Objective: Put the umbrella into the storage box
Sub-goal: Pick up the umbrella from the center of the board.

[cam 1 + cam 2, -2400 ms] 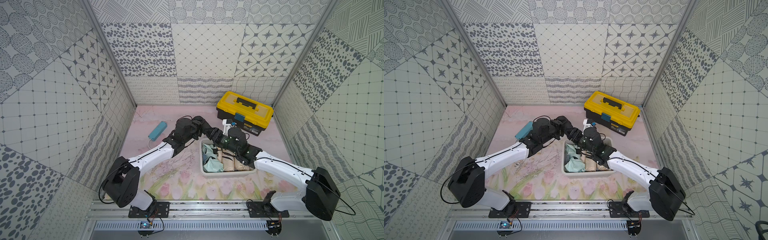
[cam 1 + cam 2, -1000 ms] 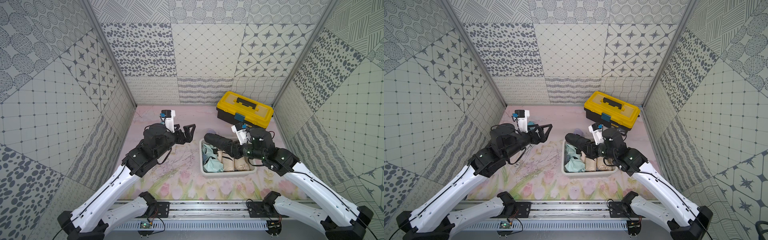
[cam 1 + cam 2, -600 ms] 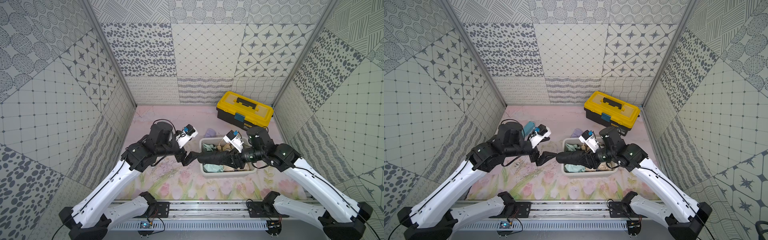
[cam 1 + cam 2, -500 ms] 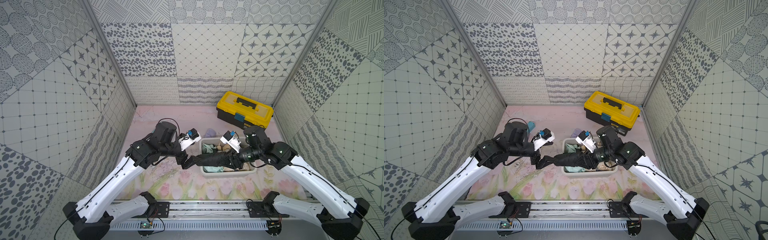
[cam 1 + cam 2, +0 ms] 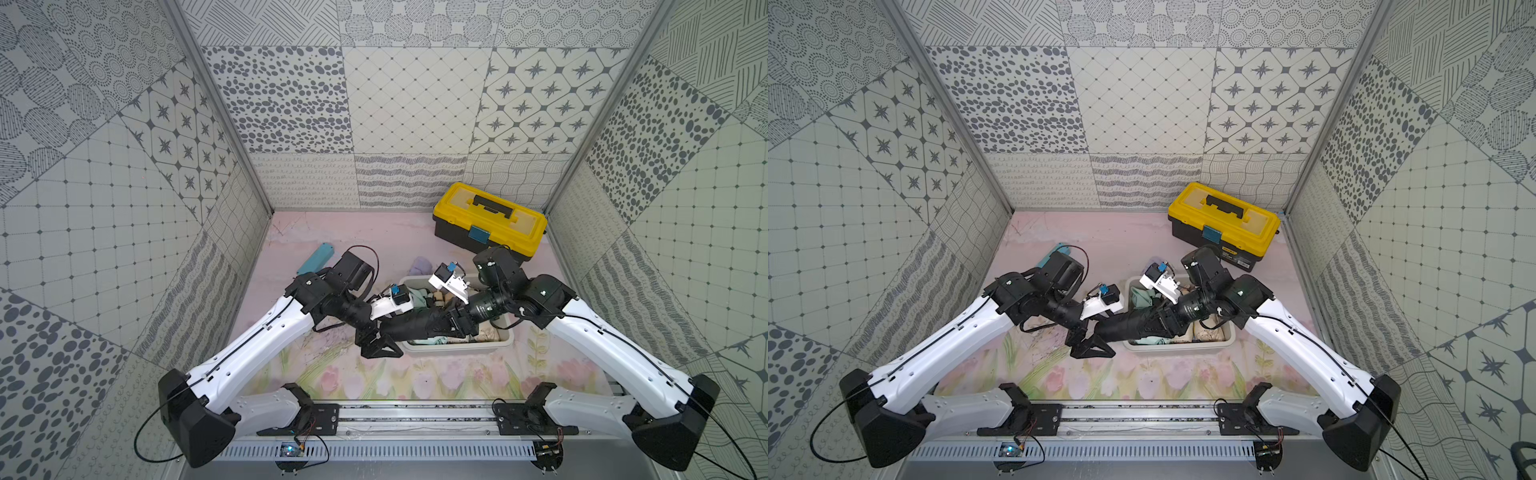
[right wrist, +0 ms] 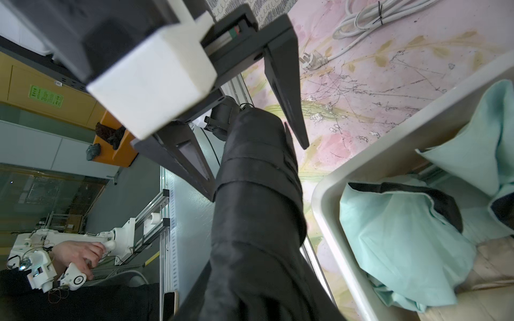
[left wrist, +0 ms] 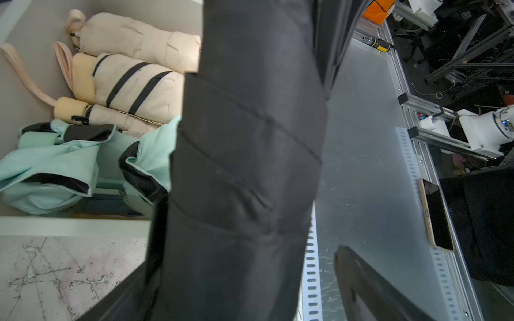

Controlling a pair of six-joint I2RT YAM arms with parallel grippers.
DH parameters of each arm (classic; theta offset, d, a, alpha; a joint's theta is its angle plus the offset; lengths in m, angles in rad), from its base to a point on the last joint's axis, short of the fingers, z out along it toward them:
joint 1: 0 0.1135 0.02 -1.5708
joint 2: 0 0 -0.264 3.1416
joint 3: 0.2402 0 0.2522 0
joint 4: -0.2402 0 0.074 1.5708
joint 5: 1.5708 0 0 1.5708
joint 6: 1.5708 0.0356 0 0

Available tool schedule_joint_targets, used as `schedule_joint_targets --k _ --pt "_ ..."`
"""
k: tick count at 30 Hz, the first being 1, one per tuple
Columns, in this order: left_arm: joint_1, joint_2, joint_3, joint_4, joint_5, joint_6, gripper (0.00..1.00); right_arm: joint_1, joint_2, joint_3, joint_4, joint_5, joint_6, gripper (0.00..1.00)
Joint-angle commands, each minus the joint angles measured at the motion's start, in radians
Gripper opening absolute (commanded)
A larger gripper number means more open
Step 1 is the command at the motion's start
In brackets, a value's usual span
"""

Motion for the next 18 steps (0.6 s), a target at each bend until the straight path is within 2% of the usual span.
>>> schedule_joint_targets --k 1,8,13,14,18 --pt "-0.006 0.003 -0.018 0.02 0.098 0.102 0.9 0.005 0.021 0.053 0.11 -0.063 -0.004 0.14" --pt "-0.009 0.005 -0.022 0.022 0.112 0.139 0.61 0.005 0.054 0.07 0.118 -0.077 -0.009 0.14" --pt "-0.009 0.0 -0.03 0.055 0.122 0.139 0.33 0.006 0.061 0.097 0.119 -0.08 -0.002 0.17" --pt "-0.009 -0.002 -0.034 0.069 0.119 0.136 0.29 0.006 0.058 0.1 0.12 -0.07 0.003 0.22" --pt "-0.008 -0.021 -0.066 0.177 0.106 0.069 0.26 0.0 0.02 0.107 0.121 0.022 0.048 0.6"
